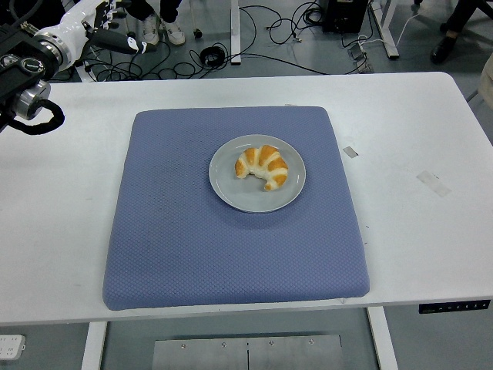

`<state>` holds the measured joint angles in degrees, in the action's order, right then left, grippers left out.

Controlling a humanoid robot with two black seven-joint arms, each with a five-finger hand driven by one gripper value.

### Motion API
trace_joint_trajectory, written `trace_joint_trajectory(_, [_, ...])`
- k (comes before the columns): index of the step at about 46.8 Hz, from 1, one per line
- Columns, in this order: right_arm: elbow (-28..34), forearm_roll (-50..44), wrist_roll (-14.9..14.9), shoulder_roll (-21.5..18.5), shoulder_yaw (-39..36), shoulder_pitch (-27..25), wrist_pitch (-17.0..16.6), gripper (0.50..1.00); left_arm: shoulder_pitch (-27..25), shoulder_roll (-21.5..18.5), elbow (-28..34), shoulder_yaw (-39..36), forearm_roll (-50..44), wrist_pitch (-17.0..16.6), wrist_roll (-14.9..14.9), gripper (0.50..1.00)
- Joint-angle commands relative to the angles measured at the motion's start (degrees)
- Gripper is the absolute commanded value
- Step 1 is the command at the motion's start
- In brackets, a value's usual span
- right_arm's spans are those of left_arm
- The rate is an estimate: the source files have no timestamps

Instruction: Place the bread on the table

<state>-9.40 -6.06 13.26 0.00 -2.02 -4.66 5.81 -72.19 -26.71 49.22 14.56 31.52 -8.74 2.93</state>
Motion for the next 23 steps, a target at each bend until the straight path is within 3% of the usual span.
trace_joint_trajectory(1, [0.0, 0.0, 0.0, 0.0, 0.0, 0.0, 0.0, 1.0, 0.0, 0.3, 0.2, -0.4, 0.7, -0.1, 0.2, 0.972])
trace_joint_trajectory(15, [0.0, 0.0, 0.0, 0.0, 0.0, 0.0, 0.0, 1.0, -0.1, 1.5, 3.9, -0.4, 7.8, -0.6, 2.7, 0.969])
trace_joint_trajectory(23, [0.0, 0.0, 0.0, 0.0, 0.0, 0.0, 0.0, 1.0, 0.0, 2.5, 4.4, -0.7, 12.2, -3.5, 2.9, 0.969])
